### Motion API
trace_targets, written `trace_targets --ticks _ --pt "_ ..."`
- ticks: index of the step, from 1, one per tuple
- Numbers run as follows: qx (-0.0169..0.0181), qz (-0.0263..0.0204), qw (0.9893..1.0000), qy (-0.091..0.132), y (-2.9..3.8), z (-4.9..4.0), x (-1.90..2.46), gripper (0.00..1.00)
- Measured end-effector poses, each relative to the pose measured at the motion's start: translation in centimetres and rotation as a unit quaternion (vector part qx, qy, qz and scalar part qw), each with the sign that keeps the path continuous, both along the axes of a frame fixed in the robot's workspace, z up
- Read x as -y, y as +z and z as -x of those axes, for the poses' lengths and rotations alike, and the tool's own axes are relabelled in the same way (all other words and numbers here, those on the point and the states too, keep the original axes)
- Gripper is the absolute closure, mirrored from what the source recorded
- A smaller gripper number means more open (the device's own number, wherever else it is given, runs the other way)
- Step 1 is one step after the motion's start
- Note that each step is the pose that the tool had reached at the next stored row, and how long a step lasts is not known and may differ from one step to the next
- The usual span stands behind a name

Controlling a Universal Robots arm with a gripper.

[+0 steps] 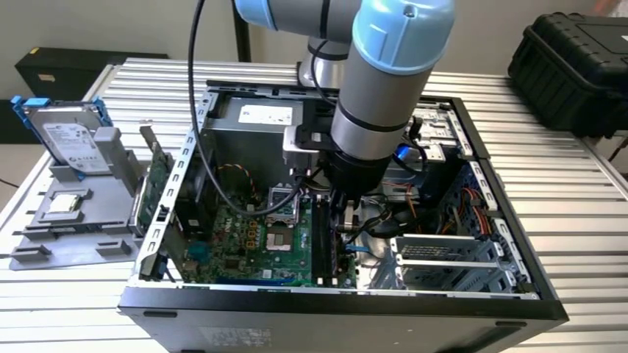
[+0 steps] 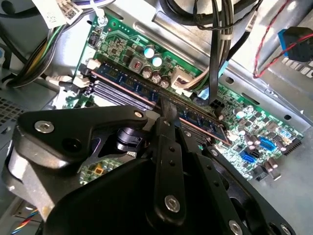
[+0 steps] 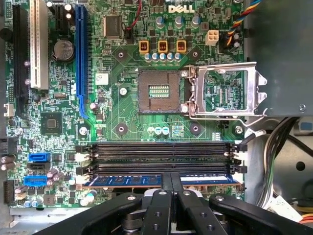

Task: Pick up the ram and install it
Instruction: 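Press down the ram until it locks into place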

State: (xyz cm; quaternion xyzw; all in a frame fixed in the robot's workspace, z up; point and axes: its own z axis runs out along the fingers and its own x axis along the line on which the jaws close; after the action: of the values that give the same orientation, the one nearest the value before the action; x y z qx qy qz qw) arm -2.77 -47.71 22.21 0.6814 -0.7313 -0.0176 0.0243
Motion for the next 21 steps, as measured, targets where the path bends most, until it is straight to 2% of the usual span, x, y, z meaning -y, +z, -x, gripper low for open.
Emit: trace_targets --ticks 3,6,17,19,21 --pt "0.0002 -0.0002 1.0 0.0 -0.32 0.0 0.2 1.0" --pt "0.0002 -0.0001 1.0 0.0 -0.36 0.01 0.32 1.0" --pt "0.0002 -0.0003 1.0 0.0 -0.36 0.0 0.35 1.0" --pt "0.0002 -0.0004 1.0 0.0 -0.31 0.0 0.35 1.0" --pt "0.0007 -0.0015 1.0 0.0 0.06 0.01 0.34 1.0"
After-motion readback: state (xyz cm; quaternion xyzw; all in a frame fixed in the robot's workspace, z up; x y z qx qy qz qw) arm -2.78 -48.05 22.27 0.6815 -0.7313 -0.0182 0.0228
